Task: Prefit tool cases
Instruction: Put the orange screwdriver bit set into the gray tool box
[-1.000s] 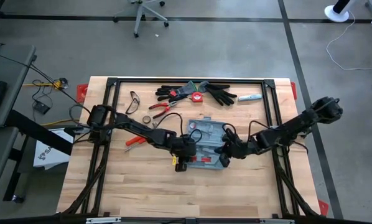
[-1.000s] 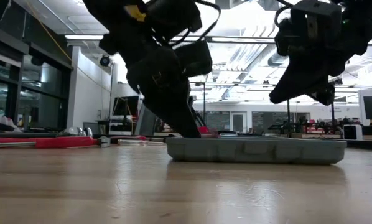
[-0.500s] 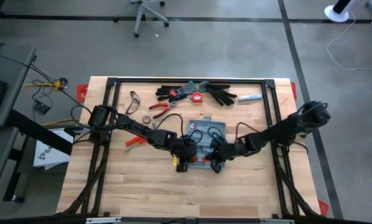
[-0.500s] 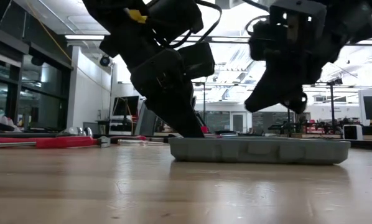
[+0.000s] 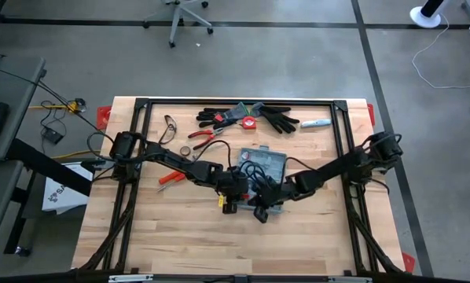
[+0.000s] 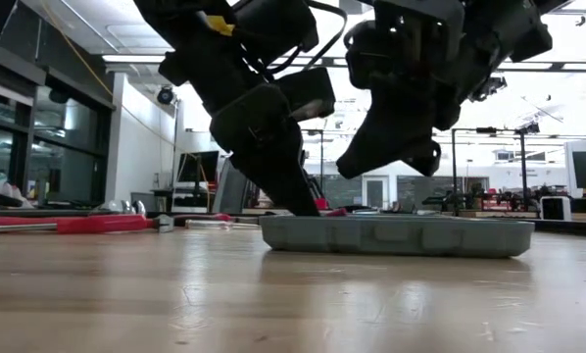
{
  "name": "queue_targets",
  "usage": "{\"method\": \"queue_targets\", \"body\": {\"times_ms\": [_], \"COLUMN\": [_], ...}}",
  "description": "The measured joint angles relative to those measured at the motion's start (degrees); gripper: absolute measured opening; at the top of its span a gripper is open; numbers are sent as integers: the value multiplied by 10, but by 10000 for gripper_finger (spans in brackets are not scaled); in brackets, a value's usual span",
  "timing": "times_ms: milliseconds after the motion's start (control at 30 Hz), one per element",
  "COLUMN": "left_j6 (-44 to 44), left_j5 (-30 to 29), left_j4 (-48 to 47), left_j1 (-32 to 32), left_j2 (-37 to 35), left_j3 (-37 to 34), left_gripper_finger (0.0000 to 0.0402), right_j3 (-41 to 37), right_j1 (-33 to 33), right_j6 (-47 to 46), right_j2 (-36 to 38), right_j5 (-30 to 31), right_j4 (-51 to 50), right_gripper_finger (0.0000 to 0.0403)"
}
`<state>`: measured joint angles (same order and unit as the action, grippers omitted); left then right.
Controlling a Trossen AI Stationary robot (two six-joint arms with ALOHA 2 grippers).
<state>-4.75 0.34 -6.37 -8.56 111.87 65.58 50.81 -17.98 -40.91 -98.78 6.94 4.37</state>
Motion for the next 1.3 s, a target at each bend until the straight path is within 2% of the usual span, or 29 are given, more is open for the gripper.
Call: {"method": "queue_targets", "body": {"times_ms": [567, 767, 1300], "left_j6": [42, 50, 65], "left_j5": [6, 30, 37], "left_j4": [-23, -49, -63], "left_j1": [10, 13, 13], "left_j2": [-2, -4, -4], "left_j3": [2, 3, 3], "left_gripper_finger": [74, 74, 72], "right_j3": [1, 1, 1], "right_j1": [0, 1, 50], "right_j6": [-13, -21, 25], "right_j2": [0, 0, -4], "right_j5": [6, 21, -9], "right_j4": [-21, -30, -26], "right_gripper_finger": [0, 0, 0]}}
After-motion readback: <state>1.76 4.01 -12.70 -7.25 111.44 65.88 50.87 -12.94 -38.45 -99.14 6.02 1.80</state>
